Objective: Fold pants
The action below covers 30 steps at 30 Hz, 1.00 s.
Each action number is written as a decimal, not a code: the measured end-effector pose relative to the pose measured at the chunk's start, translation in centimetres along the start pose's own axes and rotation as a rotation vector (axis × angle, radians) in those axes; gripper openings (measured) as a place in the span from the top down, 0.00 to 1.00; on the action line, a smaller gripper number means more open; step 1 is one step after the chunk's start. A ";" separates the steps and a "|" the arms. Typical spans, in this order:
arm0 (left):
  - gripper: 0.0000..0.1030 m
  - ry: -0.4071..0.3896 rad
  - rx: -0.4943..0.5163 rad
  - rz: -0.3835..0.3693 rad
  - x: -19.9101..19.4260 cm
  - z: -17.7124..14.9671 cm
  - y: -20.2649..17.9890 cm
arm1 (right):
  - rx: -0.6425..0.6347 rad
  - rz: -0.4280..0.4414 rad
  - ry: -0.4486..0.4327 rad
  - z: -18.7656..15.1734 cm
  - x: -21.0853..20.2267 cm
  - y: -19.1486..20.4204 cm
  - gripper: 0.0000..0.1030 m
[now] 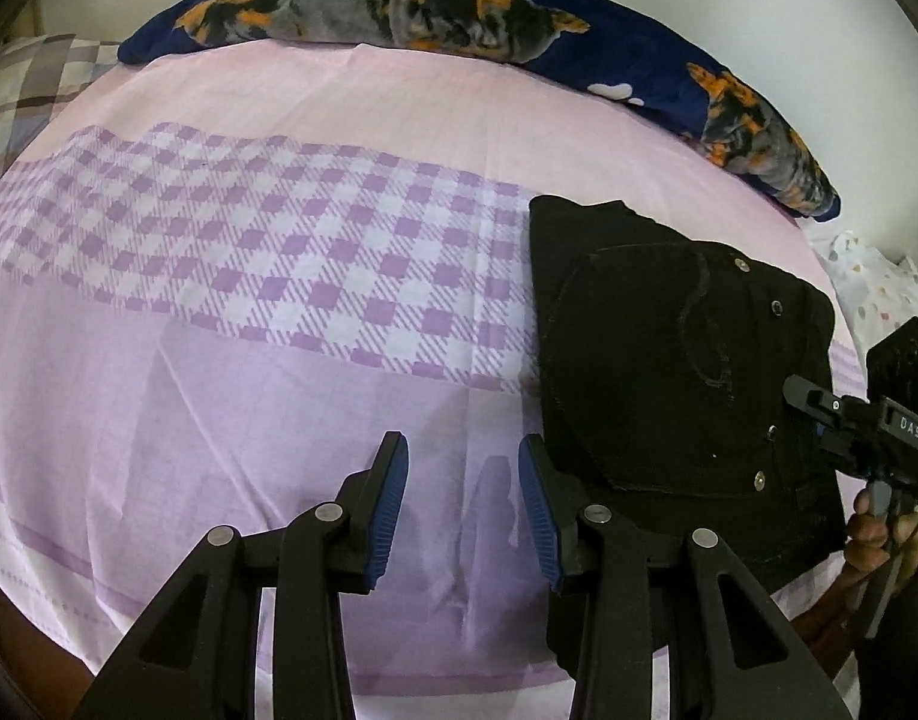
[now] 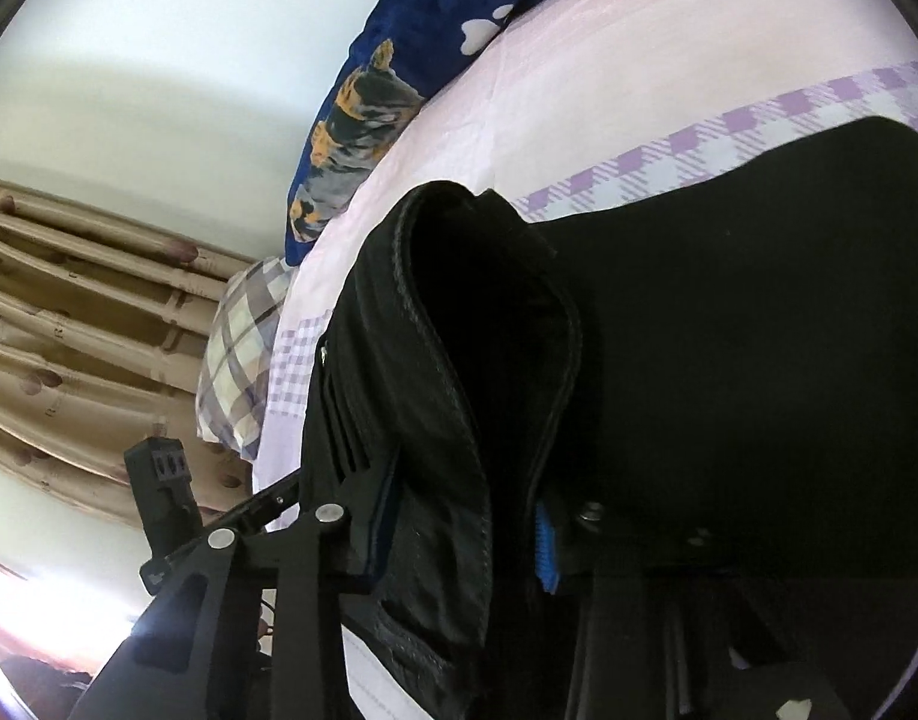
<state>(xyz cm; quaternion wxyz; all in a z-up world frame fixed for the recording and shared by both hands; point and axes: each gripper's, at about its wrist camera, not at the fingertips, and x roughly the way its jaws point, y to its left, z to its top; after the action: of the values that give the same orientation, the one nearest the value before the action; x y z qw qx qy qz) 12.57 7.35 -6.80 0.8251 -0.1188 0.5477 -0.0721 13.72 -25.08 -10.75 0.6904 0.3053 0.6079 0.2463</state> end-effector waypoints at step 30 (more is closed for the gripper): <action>0.51 -0.067 0.154 -0.060 -1.1 1.4 -6.2 | -0.023 -0.166 -0.223 -1.0 -9.2 5.4 0.89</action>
<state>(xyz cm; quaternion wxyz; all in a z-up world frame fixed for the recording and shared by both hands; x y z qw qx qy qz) 13.51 1.77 -3.62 0.8470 -0.0736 0.5089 -0.1346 11.65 -27.78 -0.57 0.7752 0.2714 0.5475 0.1598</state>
